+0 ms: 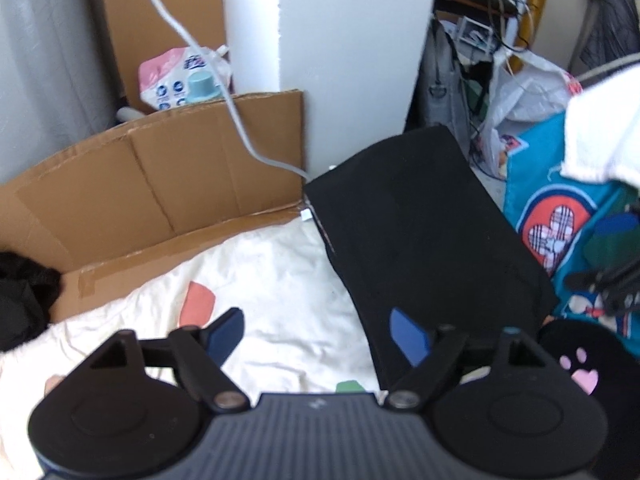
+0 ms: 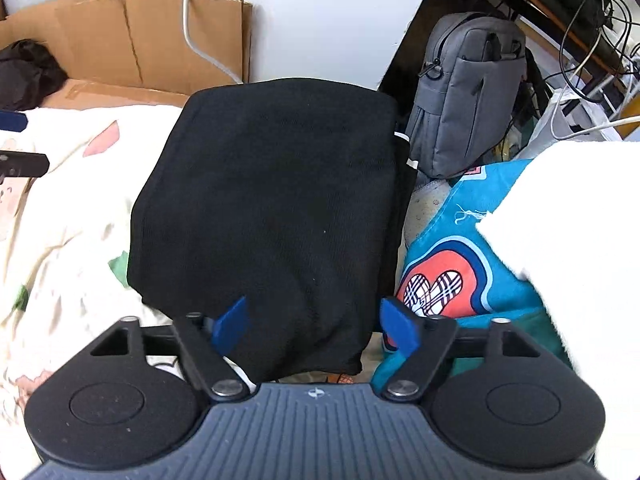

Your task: Fold clothes

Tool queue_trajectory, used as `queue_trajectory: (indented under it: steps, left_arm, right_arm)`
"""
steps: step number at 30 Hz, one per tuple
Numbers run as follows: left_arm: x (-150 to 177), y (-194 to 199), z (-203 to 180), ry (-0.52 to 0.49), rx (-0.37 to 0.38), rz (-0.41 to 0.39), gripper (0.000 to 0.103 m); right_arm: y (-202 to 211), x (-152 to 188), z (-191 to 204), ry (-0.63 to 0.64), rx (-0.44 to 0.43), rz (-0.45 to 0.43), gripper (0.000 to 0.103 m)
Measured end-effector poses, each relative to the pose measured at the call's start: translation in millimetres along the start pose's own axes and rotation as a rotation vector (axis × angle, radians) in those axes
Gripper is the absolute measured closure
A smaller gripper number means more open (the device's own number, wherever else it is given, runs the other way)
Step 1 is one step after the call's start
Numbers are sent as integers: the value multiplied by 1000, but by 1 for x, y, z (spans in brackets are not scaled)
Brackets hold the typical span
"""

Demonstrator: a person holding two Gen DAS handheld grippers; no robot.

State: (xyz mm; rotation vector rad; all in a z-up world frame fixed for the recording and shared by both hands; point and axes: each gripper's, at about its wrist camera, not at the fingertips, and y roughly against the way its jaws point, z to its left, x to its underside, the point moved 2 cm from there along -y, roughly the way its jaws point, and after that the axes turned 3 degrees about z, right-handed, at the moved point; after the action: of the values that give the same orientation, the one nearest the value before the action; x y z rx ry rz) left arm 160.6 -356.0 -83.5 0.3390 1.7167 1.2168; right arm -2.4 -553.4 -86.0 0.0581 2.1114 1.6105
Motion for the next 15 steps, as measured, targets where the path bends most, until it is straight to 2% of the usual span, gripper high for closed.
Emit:
queue_trajectory:
  steps: [5, 7, 10, 15]
  left_arm:
    - [2, 11, 1, 48, -12, -12, 14]
    - [1, 20, 0, 32, -21, -42, 14]
    - [-1, 41, 0, 33, -41, -105, 7]
    - [8, 60, 5, 132, -35, -98, 5]
  right_arm:
    - [8, -8, 27, -41, -46, -23, 13]
    - [12, -9, 36, -44, -67, -28, 11]
    - [21, -8, 46, -63, -92, -29, 7]
    - [40, -11, 47, -109, -131, -72, 4]
